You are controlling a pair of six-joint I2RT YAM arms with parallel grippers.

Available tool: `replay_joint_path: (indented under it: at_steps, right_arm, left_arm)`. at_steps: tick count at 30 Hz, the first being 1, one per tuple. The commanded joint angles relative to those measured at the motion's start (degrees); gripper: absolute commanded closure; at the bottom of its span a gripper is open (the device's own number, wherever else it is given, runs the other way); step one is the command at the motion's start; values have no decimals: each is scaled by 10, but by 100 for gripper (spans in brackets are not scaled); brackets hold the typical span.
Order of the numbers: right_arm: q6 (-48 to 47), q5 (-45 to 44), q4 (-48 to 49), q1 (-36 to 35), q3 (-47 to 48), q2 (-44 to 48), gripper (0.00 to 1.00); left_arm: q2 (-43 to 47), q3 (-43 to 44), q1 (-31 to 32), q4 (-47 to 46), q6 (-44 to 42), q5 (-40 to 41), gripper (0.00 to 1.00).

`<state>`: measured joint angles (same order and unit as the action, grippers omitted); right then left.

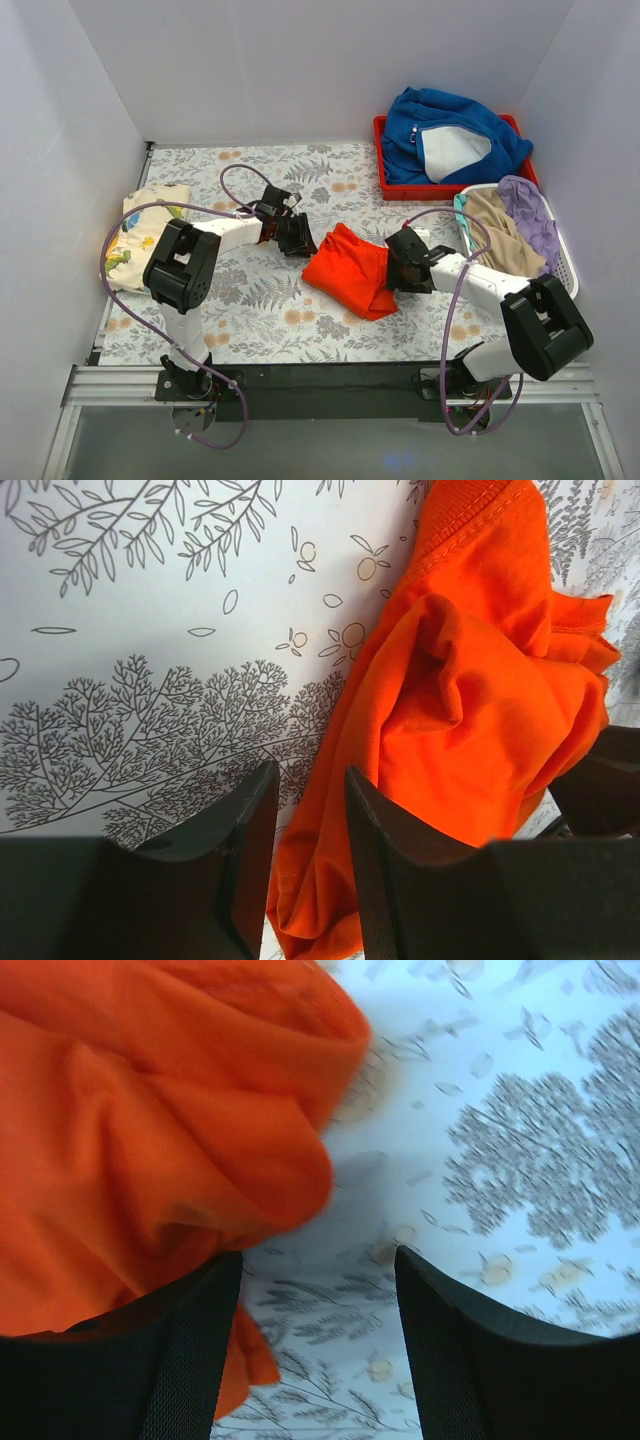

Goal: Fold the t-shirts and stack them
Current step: Fold the tshirt

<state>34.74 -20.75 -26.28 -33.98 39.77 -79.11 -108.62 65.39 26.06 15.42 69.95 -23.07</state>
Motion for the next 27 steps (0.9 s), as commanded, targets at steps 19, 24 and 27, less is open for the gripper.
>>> replay_joint_path:
  at_steps: [19, 24, 27]
  right_arm:
    - [-174, 177, 96, 1, 217, -251, 34]
    - [-185, 124, 88, 1, 213, -200, 32]
    - [-194, 81, 81, 3, 211, -138, 30]
  left_arm:
    - [134, -162, 58, -25, 81, 64, 69]
    - [140, -128, 57, 10, 75, 129, 69]
    - [155, -108, 55, 45, 64, 193, 68]
